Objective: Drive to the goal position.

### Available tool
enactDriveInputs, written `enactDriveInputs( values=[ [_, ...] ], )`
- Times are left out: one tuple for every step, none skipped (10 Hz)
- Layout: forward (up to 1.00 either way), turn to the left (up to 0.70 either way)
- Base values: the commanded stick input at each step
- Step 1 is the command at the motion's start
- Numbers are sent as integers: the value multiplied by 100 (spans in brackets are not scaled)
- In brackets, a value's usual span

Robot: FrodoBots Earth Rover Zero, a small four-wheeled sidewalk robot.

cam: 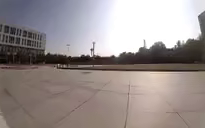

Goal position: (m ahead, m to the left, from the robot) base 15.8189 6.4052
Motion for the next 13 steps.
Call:
enactDriveInputs(
  values=[
    [70,1],
    [70,1],
    [70,1],
    [70,1],
    [70,1],
    [70,1],
    [70,1],
    [70,1],
    [70,1],
    [70,1],
    [70,1],
    [70,1],
    [70,1]
  ],
)
